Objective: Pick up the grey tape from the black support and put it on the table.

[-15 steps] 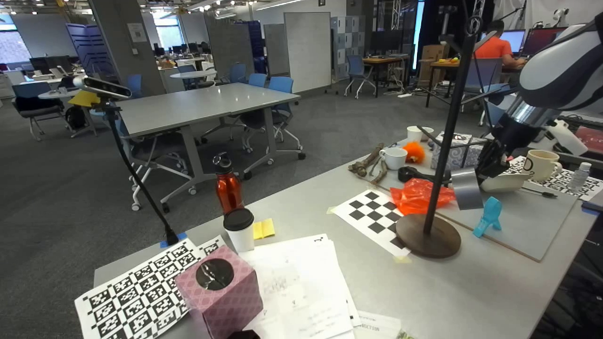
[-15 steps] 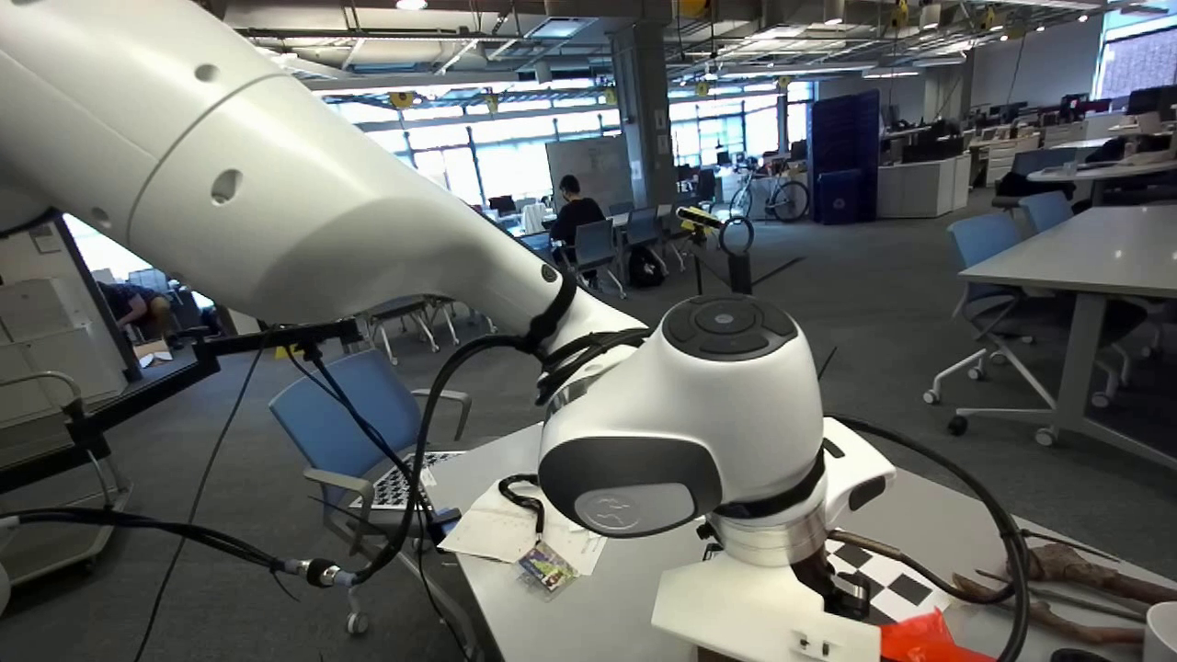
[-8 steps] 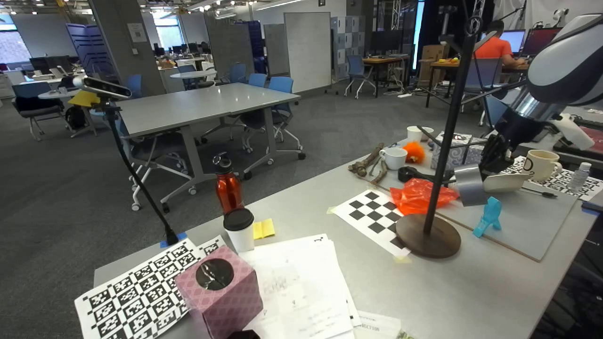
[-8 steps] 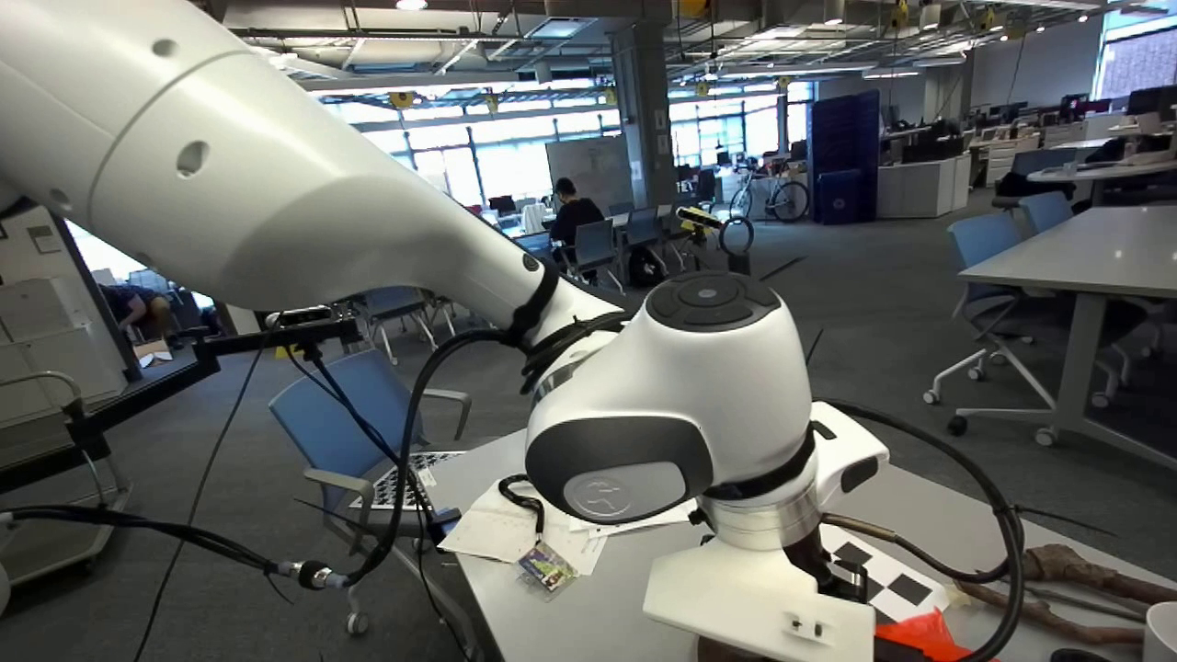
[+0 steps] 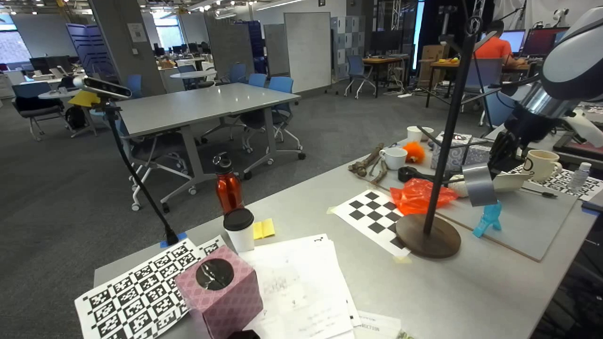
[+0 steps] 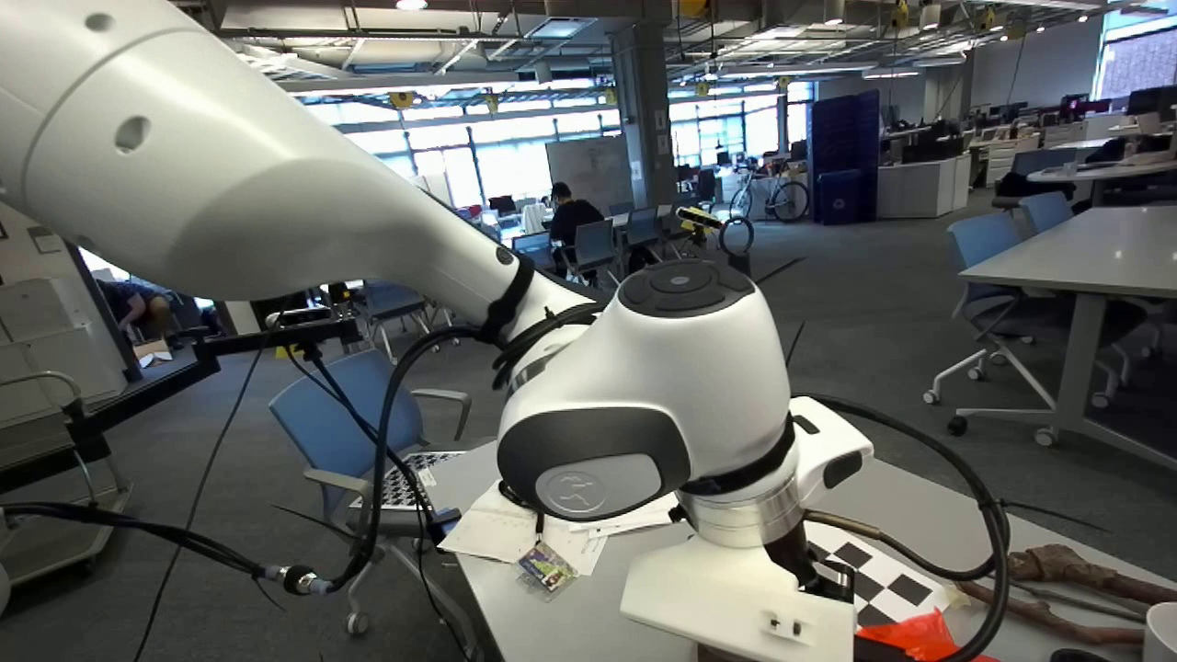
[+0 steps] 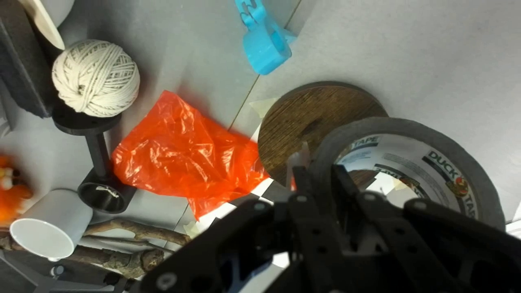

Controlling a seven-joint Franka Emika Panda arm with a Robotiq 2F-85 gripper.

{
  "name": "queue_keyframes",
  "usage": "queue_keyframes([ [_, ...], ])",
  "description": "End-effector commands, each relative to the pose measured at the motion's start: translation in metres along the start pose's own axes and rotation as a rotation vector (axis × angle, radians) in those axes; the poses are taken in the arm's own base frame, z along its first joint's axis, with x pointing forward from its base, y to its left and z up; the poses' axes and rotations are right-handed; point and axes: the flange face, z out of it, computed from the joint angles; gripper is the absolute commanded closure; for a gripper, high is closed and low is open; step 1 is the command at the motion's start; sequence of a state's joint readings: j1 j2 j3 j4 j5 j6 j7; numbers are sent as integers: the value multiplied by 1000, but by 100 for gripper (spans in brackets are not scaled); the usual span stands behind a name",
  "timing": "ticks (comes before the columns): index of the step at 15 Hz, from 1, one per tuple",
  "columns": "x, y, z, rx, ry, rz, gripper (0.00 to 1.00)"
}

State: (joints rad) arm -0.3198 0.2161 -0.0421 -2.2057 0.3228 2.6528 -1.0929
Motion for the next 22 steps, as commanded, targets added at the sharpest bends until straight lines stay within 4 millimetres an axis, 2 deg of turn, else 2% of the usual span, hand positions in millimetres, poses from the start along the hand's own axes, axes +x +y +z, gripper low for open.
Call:
queue_keyframes([
  [1, -5, -10, -21, -22, 6, -1, 95],
  [7, -17, -17, -37, -32, 18, 8, 95],
  [14, -44, -20, -52, -47, 17, 36, 95],
  [18, -60, -27, -56, -50, 1, 42, 95],
  [22, -68, -37, -49, -53, -52, 4, 95],
])
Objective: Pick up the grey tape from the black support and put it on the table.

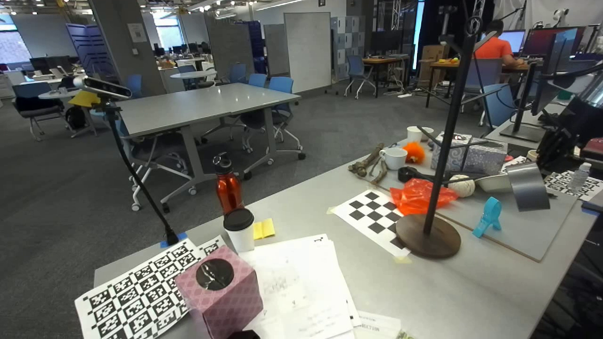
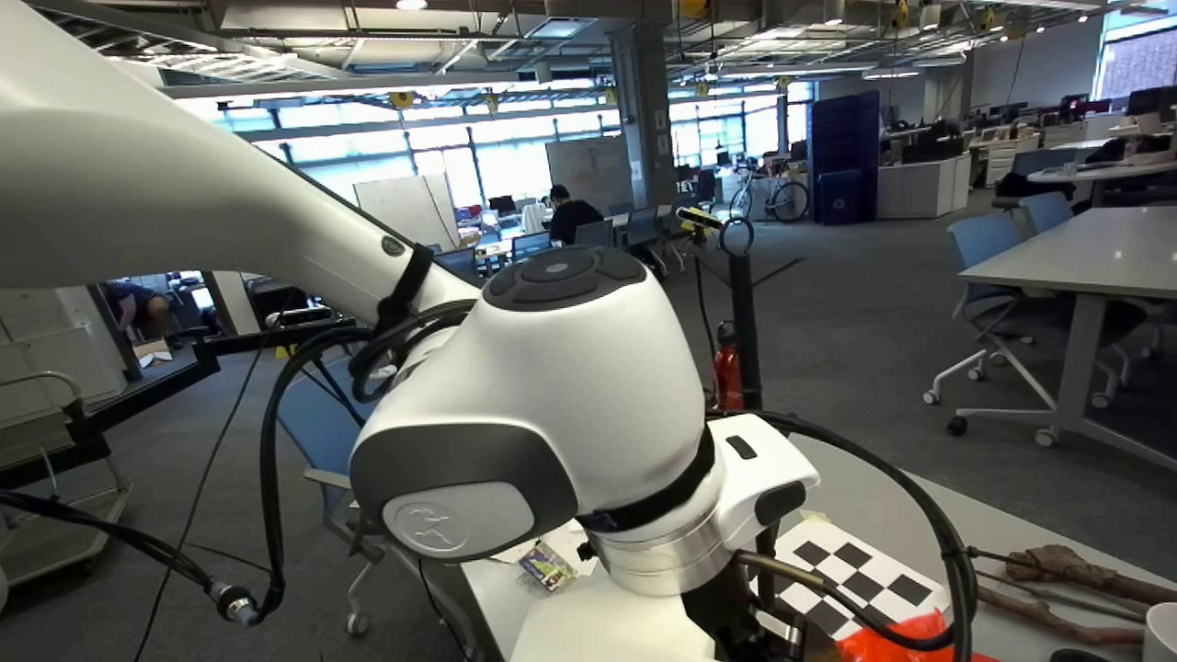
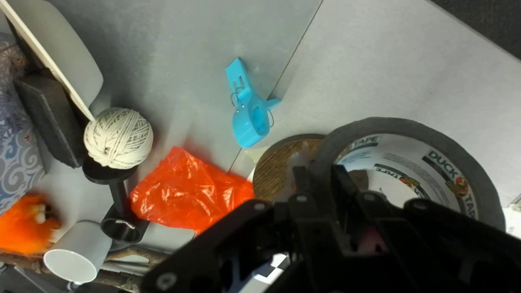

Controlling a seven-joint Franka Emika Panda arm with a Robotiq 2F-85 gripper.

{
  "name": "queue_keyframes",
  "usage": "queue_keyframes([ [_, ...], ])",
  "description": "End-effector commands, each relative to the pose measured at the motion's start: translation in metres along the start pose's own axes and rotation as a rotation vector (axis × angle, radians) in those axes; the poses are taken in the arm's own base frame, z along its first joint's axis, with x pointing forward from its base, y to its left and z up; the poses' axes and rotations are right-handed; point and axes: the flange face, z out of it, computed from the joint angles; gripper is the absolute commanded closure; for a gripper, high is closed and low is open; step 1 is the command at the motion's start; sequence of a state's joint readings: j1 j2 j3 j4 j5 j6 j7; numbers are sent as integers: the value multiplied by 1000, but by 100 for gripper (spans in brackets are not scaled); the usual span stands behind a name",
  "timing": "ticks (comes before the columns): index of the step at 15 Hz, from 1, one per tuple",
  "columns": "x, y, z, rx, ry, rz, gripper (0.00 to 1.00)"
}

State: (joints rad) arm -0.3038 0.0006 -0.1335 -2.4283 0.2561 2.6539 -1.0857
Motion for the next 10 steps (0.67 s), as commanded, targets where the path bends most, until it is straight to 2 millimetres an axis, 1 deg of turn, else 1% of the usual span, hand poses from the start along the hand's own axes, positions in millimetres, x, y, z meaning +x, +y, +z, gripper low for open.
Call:
queue_keyframes([
  [1, -4, -17, -3, -31, -36, -36, 95],
  [5, 5, -33, 12, -52, -115, -102, 95],
  [8, 24, -48, 22, -87, -179, -171, 95],
  [10, 36, -62, 30, -106, -221, -221, 95],
])
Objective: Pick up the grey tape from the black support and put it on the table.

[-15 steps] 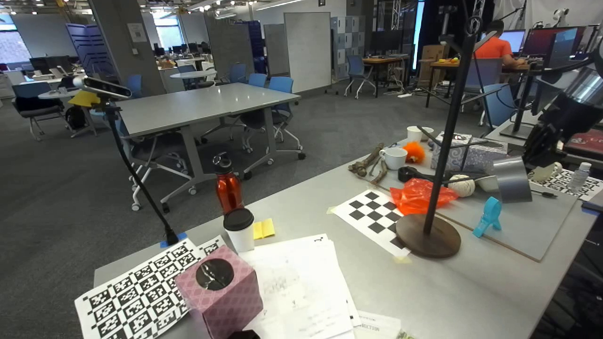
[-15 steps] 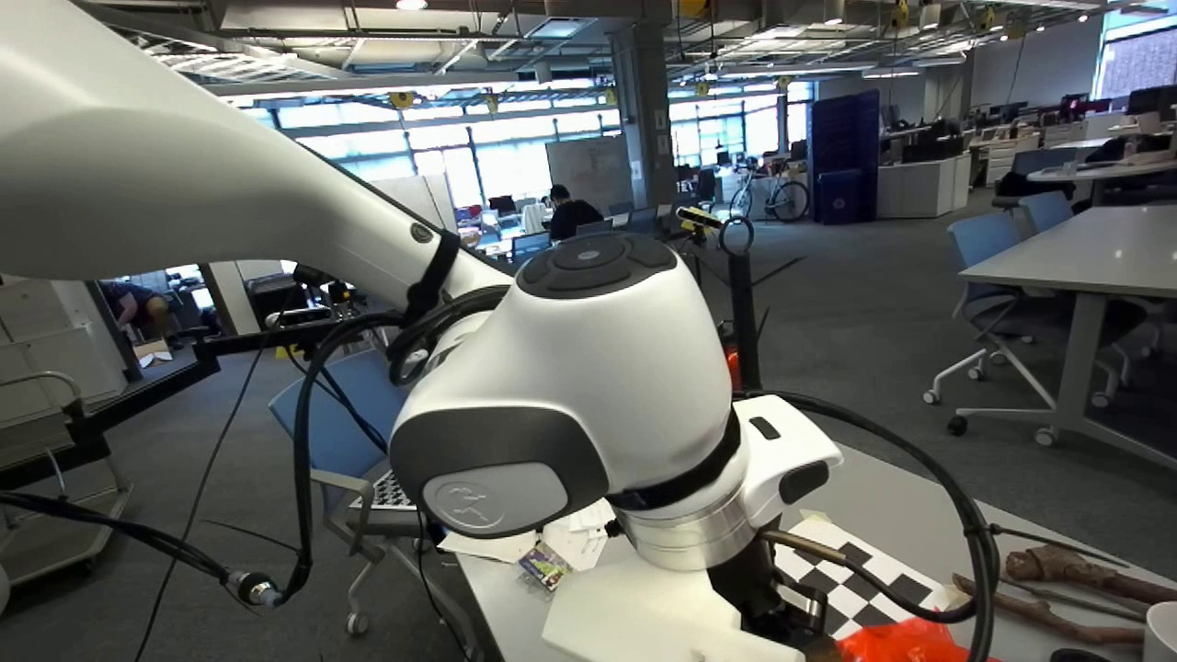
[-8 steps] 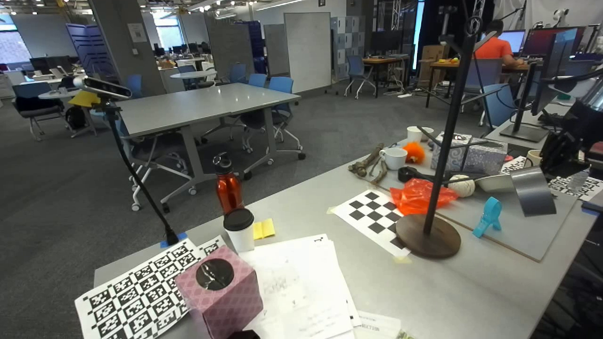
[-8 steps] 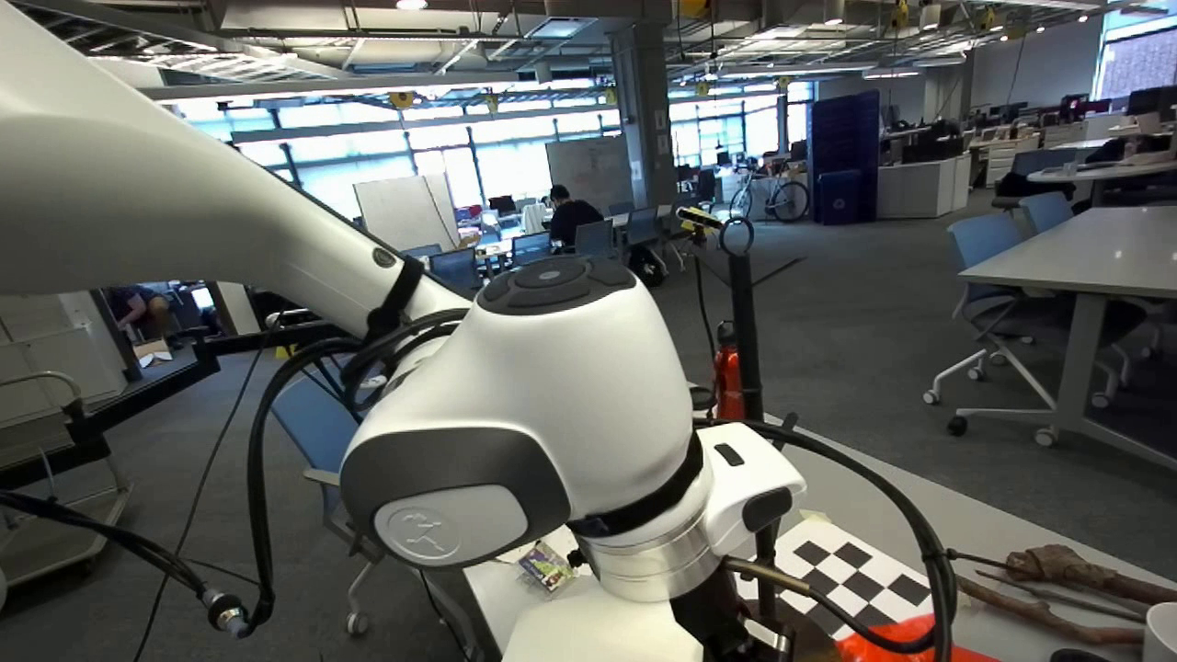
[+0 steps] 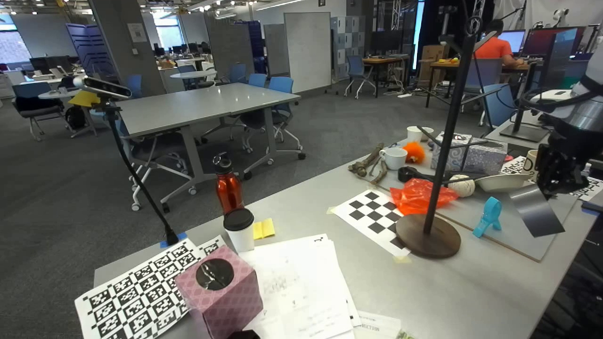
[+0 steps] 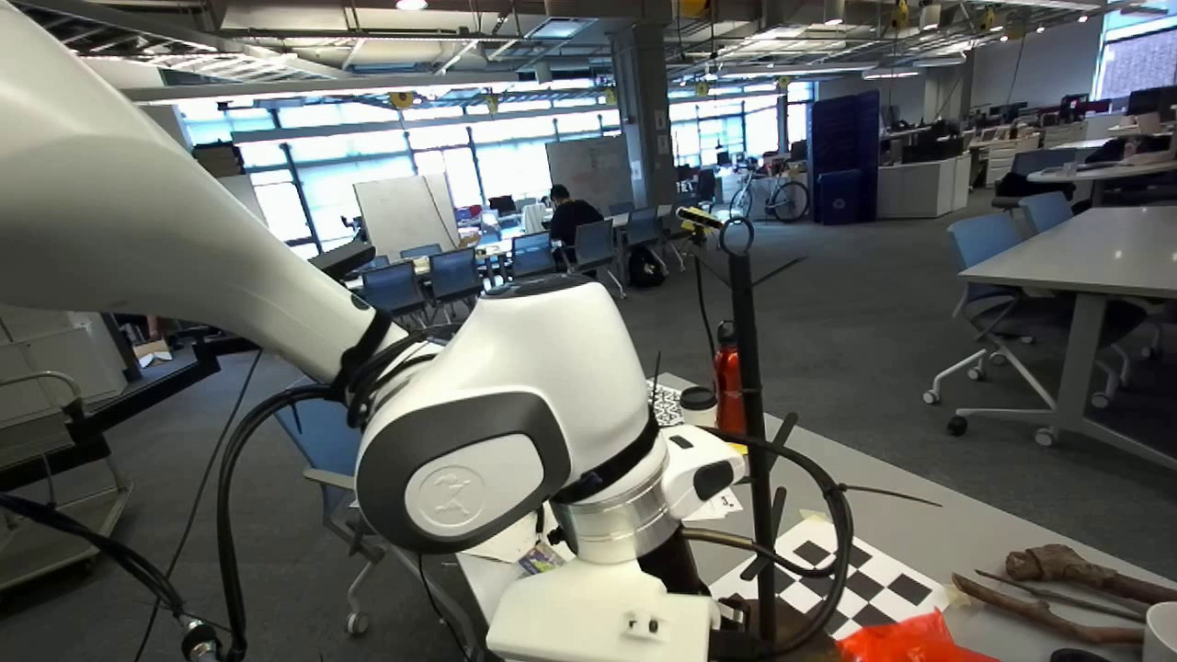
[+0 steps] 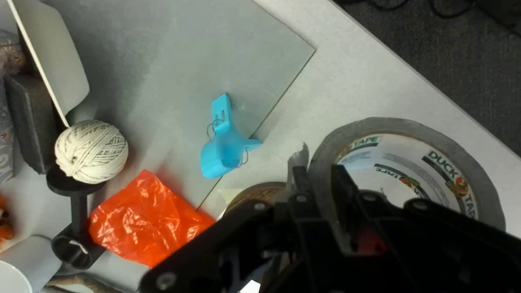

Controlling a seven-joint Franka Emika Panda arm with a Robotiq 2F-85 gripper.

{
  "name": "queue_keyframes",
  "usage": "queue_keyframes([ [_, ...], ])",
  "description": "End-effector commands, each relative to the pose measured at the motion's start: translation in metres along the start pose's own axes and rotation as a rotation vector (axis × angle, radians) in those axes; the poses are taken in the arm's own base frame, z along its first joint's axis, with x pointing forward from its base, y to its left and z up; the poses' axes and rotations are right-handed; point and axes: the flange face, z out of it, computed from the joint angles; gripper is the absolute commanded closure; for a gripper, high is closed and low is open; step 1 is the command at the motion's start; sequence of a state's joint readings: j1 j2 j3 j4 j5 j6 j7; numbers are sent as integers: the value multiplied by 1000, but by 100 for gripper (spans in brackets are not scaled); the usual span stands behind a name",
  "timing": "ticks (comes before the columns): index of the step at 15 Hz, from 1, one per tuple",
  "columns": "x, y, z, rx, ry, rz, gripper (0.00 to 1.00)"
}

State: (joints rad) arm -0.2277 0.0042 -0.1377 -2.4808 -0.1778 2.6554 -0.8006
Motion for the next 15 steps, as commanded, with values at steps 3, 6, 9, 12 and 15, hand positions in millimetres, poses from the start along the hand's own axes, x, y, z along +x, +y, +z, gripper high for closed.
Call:
queue_keyframes([
  [3, 41, -32, 10, -61, -81, -112, 95],
  [6, 55, -49, 20, -65, -108, -155, 95],
  [9, 66, -60, 26, -63, -114, -183, 95],
  [12, 79, -71, 29, -58, -110, -210, 95],
  [15, 96, -80, 33, -59, -113, -235, 95],
])
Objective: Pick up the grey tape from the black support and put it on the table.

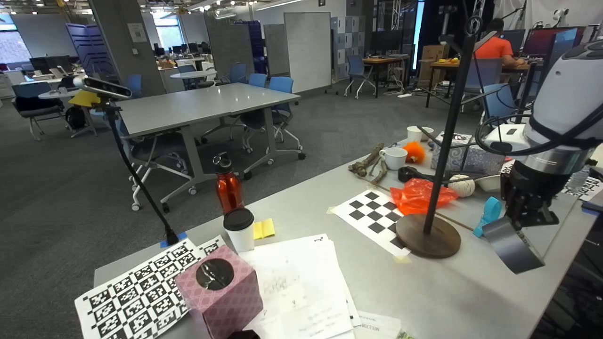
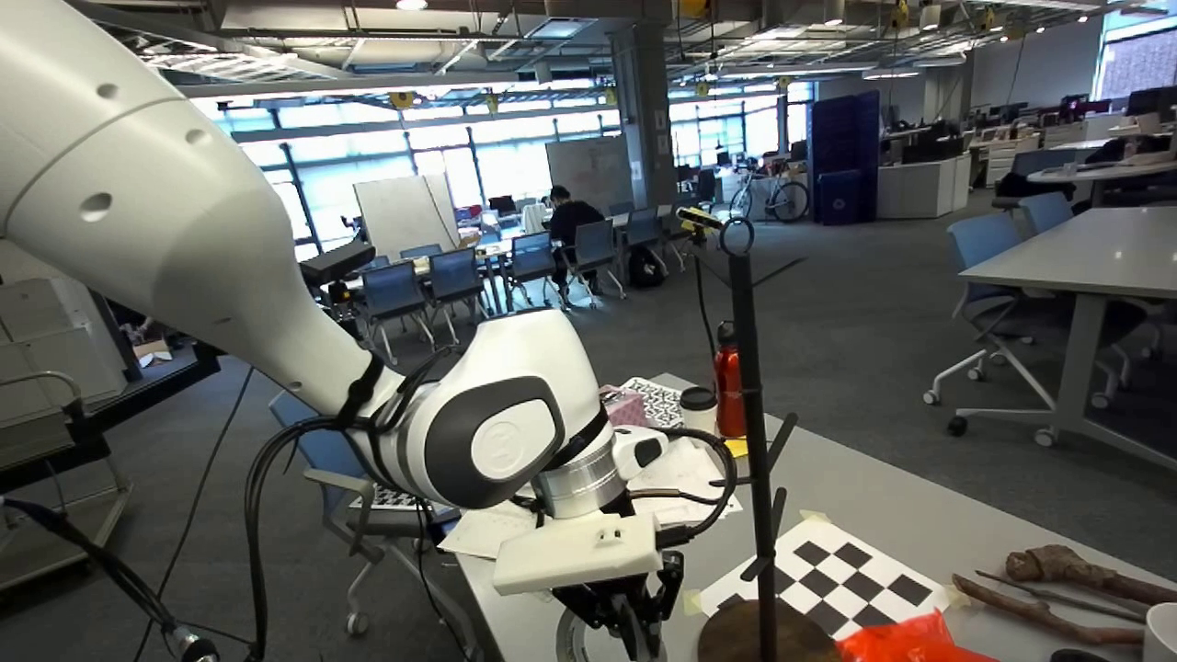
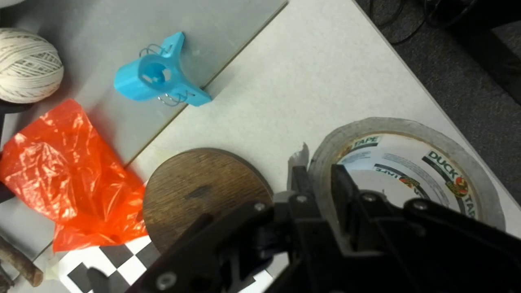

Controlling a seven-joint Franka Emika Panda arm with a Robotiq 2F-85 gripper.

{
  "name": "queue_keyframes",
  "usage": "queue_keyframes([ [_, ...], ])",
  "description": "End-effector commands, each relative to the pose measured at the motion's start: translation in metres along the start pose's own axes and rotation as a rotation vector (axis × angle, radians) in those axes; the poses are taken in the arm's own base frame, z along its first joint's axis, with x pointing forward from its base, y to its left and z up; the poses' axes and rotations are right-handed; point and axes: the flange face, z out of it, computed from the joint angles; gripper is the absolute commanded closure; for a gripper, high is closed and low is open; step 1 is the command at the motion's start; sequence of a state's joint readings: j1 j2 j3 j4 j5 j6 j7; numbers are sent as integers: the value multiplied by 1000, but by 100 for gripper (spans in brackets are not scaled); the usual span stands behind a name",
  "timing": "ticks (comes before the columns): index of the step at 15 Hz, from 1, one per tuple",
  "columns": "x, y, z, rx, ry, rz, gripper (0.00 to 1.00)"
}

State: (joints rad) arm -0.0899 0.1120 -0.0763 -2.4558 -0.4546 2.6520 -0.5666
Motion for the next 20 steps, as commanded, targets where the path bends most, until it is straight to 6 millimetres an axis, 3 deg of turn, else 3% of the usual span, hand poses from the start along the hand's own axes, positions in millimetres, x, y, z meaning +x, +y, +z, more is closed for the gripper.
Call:
queue_keyframes([
  [1, 25, -1, -1, -15, -22, -20, 95],
  [10, 88, -13, 30, -10, -21, -57, 95],
  [17, 113, -19, 46, -16, -34, -72, 95],
  [18, 114, -19, 47, -17, -34, -70, 93],
  [19, 115, -18, 47, -17, -34, -66, 69],
  [20, 116, -17, 48, -13, -35, -60, 57],
])
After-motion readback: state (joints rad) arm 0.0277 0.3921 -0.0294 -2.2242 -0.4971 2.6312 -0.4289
